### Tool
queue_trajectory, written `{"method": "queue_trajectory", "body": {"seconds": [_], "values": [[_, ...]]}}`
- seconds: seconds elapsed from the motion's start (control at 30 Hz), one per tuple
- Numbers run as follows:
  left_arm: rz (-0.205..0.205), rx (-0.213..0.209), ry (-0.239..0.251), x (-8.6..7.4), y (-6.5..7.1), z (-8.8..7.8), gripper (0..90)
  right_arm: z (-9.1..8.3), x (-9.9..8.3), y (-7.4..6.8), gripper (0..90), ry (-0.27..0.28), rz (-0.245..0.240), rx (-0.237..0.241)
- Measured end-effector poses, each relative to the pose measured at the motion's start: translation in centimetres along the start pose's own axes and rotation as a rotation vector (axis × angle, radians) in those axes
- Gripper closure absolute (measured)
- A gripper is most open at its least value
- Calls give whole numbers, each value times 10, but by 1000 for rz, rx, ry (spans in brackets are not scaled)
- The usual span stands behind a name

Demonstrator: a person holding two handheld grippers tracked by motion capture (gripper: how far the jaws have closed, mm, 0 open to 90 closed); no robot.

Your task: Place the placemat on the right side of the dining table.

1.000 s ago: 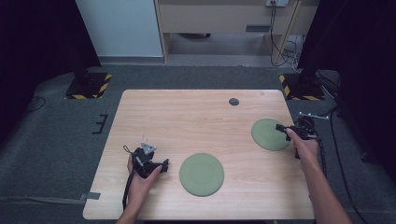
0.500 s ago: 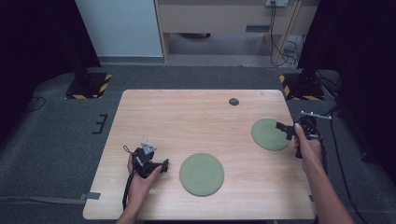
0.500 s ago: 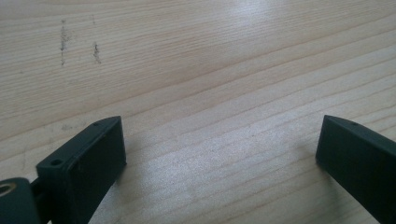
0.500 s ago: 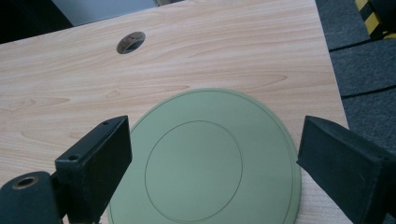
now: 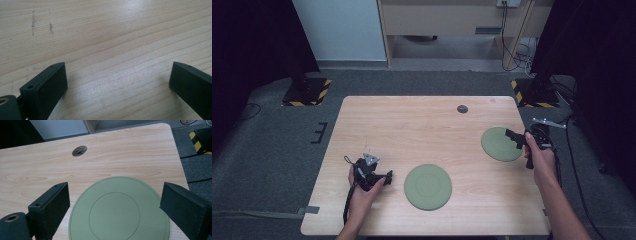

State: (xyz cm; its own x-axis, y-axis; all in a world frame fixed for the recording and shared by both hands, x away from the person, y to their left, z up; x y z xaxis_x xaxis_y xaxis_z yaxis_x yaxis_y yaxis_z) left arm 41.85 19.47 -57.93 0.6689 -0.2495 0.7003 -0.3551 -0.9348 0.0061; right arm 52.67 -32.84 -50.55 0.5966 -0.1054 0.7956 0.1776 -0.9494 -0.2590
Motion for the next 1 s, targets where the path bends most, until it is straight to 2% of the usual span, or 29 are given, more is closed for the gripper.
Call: {"method": "queue_trajectory", "body": {"seconds": [0.17, 0.5, 0.67, 1.0], "values": [[1, -1, 0, 0, 0, 0, 12, -3, 0, -4, 82, 4, -24, -3], [2, -3, 0, 0, 0, 0, 12, -13, -3, -24, 79, 9, -85, 12], [2, -3, 0, 0, 0, 0, 12, -14, -8, -33, 81, -1, -111, 25], [2, -3, 0, 0, 0, 0, 12, -17, -28, -56, 111, -29, -202, 51]]}}
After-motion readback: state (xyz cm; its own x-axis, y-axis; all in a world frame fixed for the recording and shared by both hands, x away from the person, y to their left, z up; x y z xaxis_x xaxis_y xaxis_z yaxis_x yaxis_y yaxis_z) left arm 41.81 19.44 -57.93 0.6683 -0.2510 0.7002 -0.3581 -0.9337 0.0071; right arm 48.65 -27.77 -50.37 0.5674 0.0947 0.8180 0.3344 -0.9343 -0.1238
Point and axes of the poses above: each handheld gripper's, and its own axes: z roughly forward along the jaws, x roughly out of its top, y roughly to its right, the point moved 6 cm from there along z, roughly forward along the jaws, and after that the axes turned 1 degree about -x, right-handed, at the moved point
